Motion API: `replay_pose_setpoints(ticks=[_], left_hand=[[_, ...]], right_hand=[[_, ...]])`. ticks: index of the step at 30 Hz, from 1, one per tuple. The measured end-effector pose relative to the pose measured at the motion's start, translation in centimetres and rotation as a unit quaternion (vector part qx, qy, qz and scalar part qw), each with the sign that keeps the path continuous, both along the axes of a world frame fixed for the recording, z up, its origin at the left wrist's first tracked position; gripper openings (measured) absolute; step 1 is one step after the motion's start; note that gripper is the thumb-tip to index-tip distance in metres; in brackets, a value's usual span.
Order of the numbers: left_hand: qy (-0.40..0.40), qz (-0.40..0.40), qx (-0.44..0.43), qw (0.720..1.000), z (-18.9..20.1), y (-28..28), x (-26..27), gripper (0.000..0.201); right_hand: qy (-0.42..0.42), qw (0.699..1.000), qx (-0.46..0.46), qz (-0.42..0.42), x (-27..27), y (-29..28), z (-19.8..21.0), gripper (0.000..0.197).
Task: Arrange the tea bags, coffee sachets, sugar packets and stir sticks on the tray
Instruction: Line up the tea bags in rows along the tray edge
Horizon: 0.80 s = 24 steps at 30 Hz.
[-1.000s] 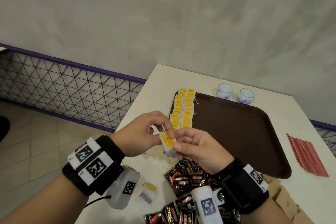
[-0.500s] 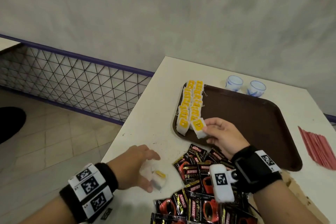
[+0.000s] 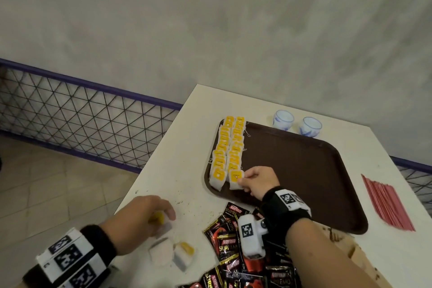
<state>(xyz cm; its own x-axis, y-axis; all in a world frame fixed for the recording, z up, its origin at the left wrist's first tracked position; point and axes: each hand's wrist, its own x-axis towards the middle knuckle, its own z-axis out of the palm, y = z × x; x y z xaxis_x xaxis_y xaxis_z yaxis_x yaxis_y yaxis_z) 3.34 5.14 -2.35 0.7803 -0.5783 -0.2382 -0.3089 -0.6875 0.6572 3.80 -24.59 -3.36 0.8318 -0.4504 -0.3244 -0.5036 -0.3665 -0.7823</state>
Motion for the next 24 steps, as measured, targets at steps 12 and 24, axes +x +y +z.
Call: replay_pose_setpoints(ticks=[12, 24], left_hand=[[-0.05, 0.031, -0.088, 0.994, 1.7, -1.5, 1.4, 0.027], [-0.035, -0.022, -0.2, 0.979, 4.6, -5.1, 1.9, 0.033]], right_hand=[[0.026, 0.998, -0.011, -0.057, 2.9, 1.0, -1.2, 0.016], [-0.107, 0.987, 0.055, 0.106, -0.8, 0.9, 2.9, 0.007]])
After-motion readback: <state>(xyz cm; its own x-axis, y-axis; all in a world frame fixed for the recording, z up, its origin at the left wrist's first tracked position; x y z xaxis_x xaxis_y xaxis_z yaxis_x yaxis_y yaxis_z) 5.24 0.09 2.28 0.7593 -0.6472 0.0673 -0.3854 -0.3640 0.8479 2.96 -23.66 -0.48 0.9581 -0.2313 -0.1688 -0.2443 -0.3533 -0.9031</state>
